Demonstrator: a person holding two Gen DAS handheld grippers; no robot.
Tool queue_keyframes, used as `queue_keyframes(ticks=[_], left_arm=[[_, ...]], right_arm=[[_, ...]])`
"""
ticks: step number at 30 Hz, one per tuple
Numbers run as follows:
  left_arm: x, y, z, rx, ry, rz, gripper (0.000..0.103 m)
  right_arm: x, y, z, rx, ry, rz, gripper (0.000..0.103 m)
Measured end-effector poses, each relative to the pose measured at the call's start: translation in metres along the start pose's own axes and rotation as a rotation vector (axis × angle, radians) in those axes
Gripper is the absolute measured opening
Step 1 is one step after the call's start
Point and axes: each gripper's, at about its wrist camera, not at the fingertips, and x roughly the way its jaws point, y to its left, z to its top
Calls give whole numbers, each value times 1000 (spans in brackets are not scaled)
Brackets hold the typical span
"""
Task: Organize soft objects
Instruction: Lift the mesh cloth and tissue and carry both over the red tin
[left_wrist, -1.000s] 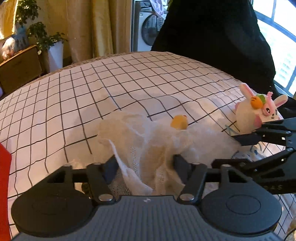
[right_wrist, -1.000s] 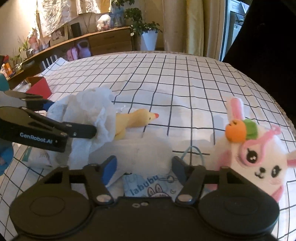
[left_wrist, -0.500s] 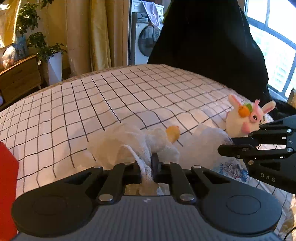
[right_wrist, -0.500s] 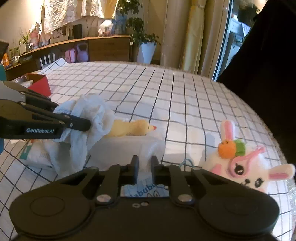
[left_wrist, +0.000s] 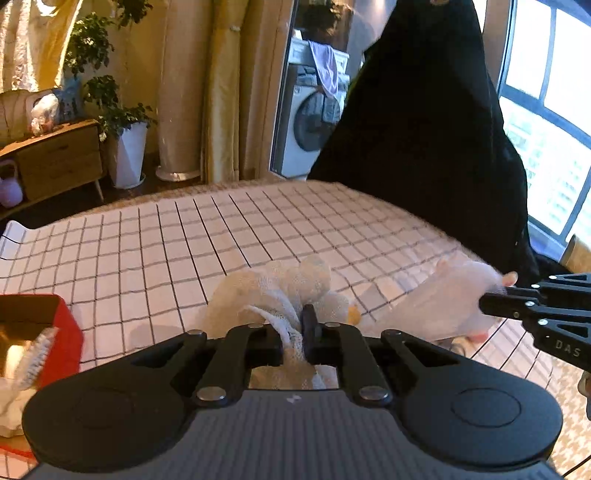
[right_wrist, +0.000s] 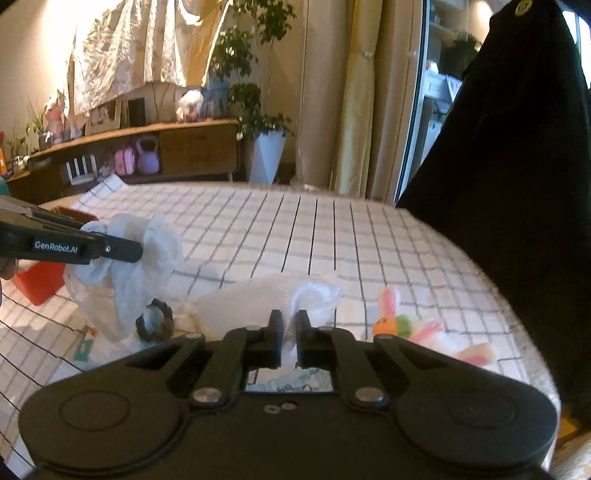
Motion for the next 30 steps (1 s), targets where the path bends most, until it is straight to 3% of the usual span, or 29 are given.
queue_keyframes(ticks=[5,15,30], left_arm=[[-26,4,12,-3,-29,7,9],[-79,23,28,-1,-66,45,9],[-118,92,27,-24,-96,165,9]], right_arm=[[-22,3,14,9,-65,-2,6],[-41,33,49,-4,-98,73,6],[-14,118,94,-119,-111,159,6]])
